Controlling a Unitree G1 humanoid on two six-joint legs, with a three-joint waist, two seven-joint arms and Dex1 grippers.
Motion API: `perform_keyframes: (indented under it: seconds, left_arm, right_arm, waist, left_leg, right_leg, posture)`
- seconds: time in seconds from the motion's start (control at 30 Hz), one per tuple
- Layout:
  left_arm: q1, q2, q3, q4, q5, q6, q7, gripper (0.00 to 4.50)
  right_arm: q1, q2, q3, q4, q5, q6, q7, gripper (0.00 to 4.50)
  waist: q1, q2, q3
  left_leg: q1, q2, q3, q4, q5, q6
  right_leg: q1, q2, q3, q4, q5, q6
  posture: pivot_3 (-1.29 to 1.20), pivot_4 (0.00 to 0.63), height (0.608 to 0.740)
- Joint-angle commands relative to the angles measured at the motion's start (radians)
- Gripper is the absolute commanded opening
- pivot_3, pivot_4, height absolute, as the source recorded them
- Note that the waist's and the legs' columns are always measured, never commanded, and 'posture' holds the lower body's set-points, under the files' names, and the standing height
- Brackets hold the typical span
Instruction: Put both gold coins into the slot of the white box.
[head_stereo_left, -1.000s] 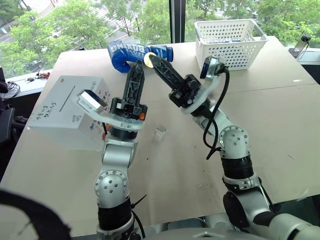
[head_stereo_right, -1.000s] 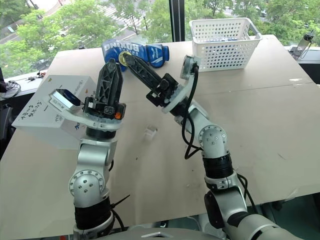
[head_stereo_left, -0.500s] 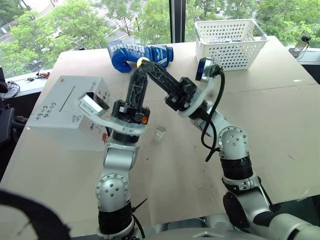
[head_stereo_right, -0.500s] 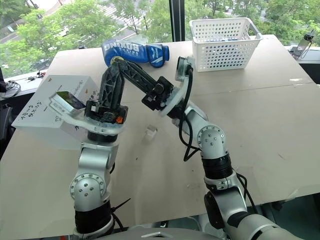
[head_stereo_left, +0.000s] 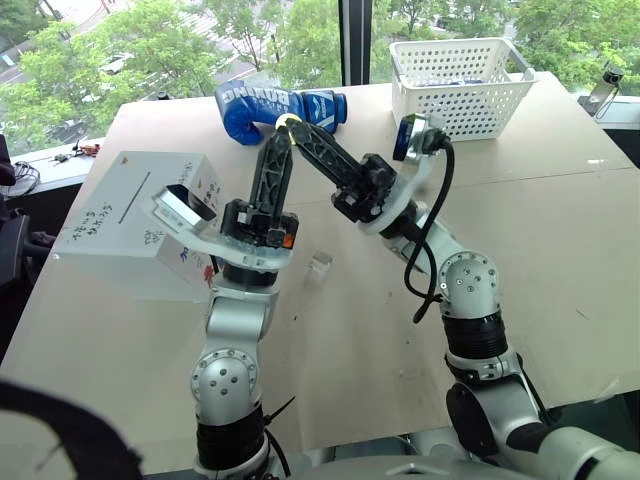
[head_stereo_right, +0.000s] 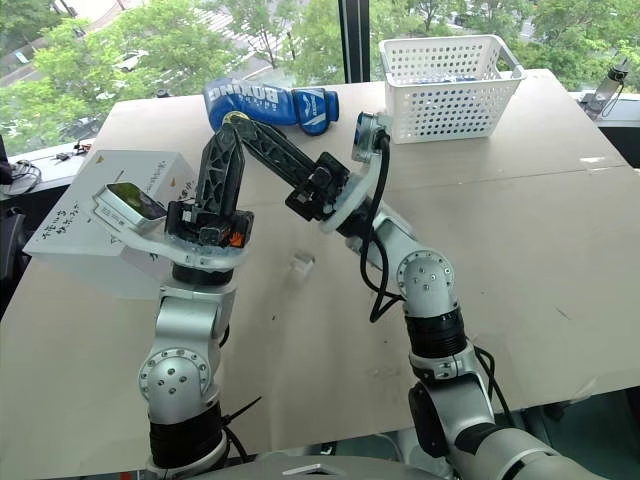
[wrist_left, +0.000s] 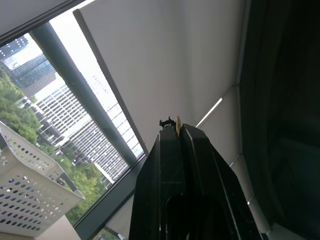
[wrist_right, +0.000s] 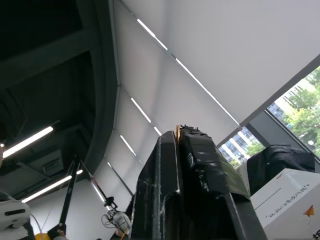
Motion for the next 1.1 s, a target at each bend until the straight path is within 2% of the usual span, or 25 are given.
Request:
perform_keyframes:
  seconds: [0.03,0.17,0.23,0.4,0.5,0.6,0.7,1.0,1.1]
  left_arm:
    - [-0.025,0.006,0.001,-0.021,0.004,-0.005,0.006,0.00]
    - [-0.040,0.017,0.017,-0.024,0.003,-0.013,0.018,0.00]
    - [-0.074,0.037,0.035,-0.035,0.003,-0.015,0.047,0.00]
    - [-0.249,0.153,0.104,-0.068,0.022,0.005,0.200,0.00]
    - [-0.371,0.261,0.154,-0.096,0.010,0.037,0.321,0.00]
    - [-0.434,0.364,0.192,-0.138,-0.049,0.071,0.420,0.00]
    - [-0.454,0.455,0.215,-0.157,-0.079,0.101,0.473,0.00]
    - [-0.386,0.934,0.332,-0.155,-0.052,0.361,0.635,0.00]
    - [-0.290,1.023,0.454,-0.147,-0.068,0.432,0.673,0.00]
  right_arm:
    - [-0.024,0.034,0.027,-0.046,0.023,0.042,0.010,1.91]
    - [-0.017,0.015,-0.002,-0.040,0.015,0.034,0.004,3.81]
    - [-0.008,-0.027,-0.020,-0.030,-0.012,0.030,0.028,3.81]
    - [-0.027,-0.180,-0.025,0.038,-0.201,-0.053,0.186,3.81]
    - [-0.067,-0.272,-0.004,0.117,-0.353,-0.159,0.319,3.81]
    - [-0.122,-0.297,-0.028,0.173,-0.393,-0.194,0.381,3.81]
    - [-0.149,-0.307,-0.034,0.196,-0.428,-0.216,0.426,3.81]
    - [-0.251,-0.330,-0.033,0.232,-0.513,-0.261,0.548,3.81]
    - [-0.274,-0.344,-0.023,0.261,-0.543,-0.273,0.600,3.81]
  waist:
    - [0.000,0.000,0.000]
    - [0.000,0.000,0.000]
    - [0.001,0.000,0.000]
    - [0.008,0.000,0.000]
    - [0.005,-0.001,0.001]
    - [-0.005,-0.001,0.001]
    - [-0.006,-0.001,0.001]
    - [-0.002,0.000,0.001]
    - [0.000,0.001,0.002]
  left_leg:
    - [0.000,0.000,0.000,0.000,0.000,0.000]
    - [0.000,0.000,0.000,-0.001,0.000,0.000]
    - [0.000,0.000,-0.001,-0.001,0.000,0.000]
    - [-0.001,0.000,-0.002,0.001,0.000,0.000]
    - [-0.001,0.000,-0.002,0.001,0.000,0.000]
    - [-0.001,0.000,-0.001,0.000,0.000,0.000]
    - [-0.003,0.001,0.001,-0.001,0.000,0.000]
    - [-0.008,0.002,-0.001,0.000,0.000,0.000]
    - [-0.009,0.002,-0.002,-0.001,0.000,0.000]
  right_leg:
    - [0.000,0.000,0.000,0.000,0.000,0.000]
    - [0.000,0.000,0.000,-0.001,0.000,0.000]
    - [0.000,0.000,-0.001,-0.001,0.000,0.000]
    - [0.001,0.000,-0.003,-0.002,0.001,0.000]
    - [0.001,0.000,-0.003,-0.003,0.001,0.000]
    - [0.000,0.000,-0.001,-0.003,0.001,0.000]
    - [-0.004,0.001,0.000,-0.002,0.001,0.000]
    - [-0.007,0.002,-0.001,-0.003,0.001,0.000]
    - [-0.008,0.002,-0.002,-0.003,0.001,0.000]
  posture:
    - [0.00,0.150,0.721]
    - [0.00,0.150,0.721]
    - [0.00,0.150,0.721]
    - [0.00,0.150,0.721]
    - [0.00,0.150,0.721]
    - [0.00,0.150,0.721]
    - [0.00,0.150,0.721]
    - [0.00,0.150,0.721]
    - [0.00,0.150,0.721]
